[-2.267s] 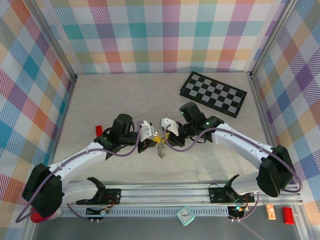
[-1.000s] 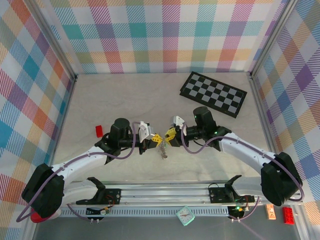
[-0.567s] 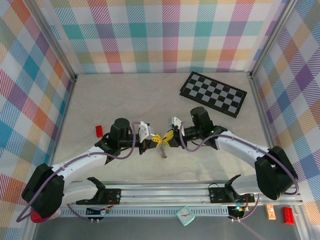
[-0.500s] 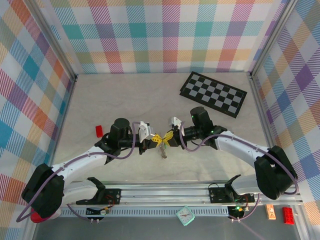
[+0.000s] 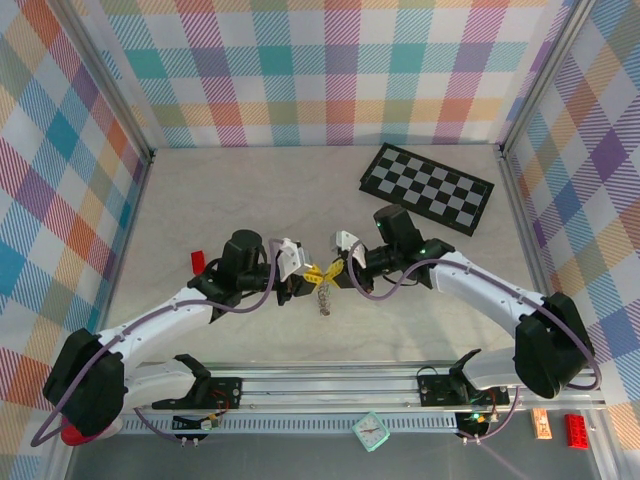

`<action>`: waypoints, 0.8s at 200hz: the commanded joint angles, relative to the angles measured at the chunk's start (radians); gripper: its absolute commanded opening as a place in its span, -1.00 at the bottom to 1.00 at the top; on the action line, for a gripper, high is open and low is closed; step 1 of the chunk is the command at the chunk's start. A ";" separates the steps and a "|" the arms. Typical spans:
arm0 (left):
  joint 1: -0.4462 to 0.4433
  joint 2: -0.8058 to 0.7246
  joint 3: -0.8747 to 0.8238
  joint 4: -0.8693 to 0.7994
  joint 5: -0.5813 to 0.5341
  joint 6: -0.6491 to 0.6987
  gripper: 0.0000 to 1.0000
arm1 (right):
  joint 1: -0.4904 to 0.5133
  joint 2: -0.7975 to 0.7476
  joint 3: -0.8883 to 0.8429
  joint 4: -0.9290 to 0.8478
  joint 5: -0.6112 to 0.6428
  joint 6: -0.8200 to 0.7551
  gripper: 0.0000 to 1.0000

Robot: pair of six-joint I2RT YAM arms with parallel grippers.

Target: Put the keys on the keyring

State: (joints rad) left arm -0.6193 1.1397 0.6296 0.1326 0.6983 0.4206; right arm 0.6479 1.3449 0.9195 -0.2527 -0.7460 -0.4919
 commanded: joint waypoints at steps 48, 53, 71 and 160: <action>-0.003 0.017 0.054 -0.071 0.033 0.053 -0.72 | 0.058 0.025 0.154 -0.299 0.133 -0.209 -1.00; -0.002 0.019 0.054 -0.070 0.036 0.054 -0.72 | 0.061 0.030 0.160 -0.309 0.138 -0.213 -1.00; -0.002 0.025 0.057 -0.070 0.043 0.053 -0.75 | 0.071 0.041 0.185 -0.327 0.146 -0.220 -1.00; -0.003 -0.003 0.030 -0.039 0.059 0.050 -1.00 | 0.045 0.013 0.153 -0.235 0.092 -0.088 -0.67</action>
State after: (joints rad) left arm -0.6193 1.1618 0.6582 0.0559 0.7364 0.4644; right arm 0.7197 1.3998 1.1065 -0.5625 -0.5552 -0.6521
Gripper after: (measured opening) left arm 0.047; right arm 0.095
